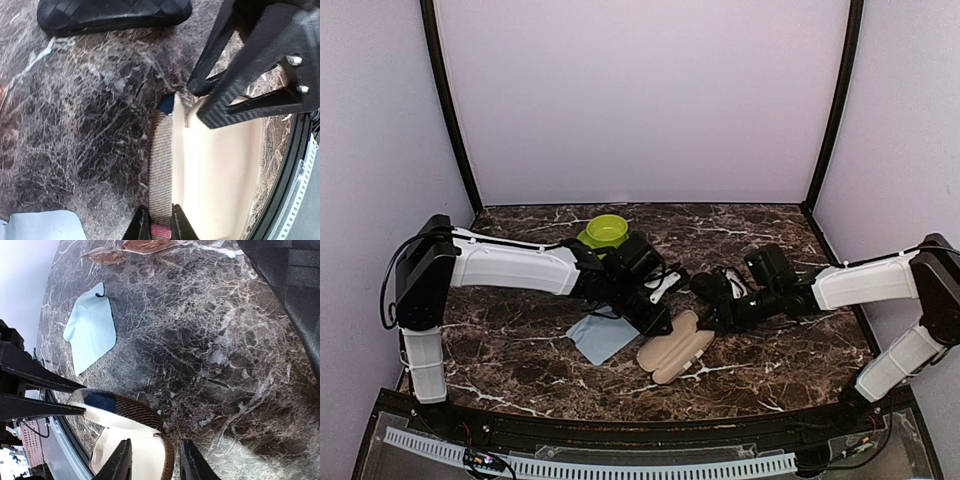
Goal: Organize the sunglasses
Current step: Pass from the right arm to the left, then pass from the left arm to the right
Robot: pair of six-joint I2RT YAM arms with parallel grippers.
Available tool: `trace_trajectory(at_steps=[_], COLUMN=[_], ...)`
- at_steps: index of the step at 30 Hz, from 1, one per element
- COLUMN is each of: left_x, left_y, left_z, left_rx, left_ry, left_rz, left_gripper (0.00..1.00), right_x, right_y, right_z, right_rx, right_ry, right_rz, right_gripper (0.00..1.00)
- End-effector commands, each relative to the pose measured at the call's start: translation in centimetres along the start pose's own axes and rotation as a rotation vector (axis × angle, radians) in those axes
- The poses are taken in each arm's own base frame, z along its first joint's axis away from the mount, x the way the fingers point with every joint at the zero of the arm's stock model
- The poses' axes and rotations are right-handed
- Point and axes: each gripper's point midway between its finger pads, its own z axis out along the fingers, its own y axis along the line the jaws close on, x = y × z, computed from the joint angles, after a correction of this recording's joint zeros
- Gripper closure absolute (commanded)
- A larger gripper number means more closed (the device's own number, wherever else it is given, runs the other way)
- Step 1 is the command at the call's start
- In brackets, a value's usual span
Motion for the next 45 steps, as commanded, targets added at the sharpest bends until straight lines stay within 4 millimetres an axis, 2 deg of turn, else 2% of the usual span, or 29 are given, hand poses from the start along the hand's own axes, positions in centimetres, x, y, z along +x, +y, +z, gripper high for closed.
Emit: trace_trajectory(at_steps=[1,15,27,35,40,45], left_x=[-0.9,0.3,2.3,4.0,4.7,5.4], left_y=[-0.3,0.3,2.4,2.7,2.7,2.6], left_z=[-0.5,1.3,2.9,3.2,2.6,1.9], left_rx=[-0.012,-0.016,-0.062,-0.065,-0.067,-0.074], left_ry=[-0.014,0.034,0.062,0.086,0.087,0.091], left_rz=[0.003,-0.079,-0.301,-0.370,-0.383,-0.390], left_gripper=[0.86,0.88,0.87,0.76,0.67,0.63], right_x=[-0.7,-2.0,-2.6,-1.5,-0.9,-0.4], right_y=[1.0,2.4,2.4,2.0,2.1,2.4], right_z=[0.0,-1.0,-2.3,-2.1,-1.8,-1.3], right_rx=[-0.025,-0.055,-0.026,-0.040,-0.050,-0.056], right_ry=[-0.008,-0.060,-0.126,-0.121,-0.111,-0.095], right_rz=[-0.035,-0.066,-0.070,-0.032,-0.021,-0.025], right_gripper=[0.63,0.45,0.29,0.27,0.27,0.27])
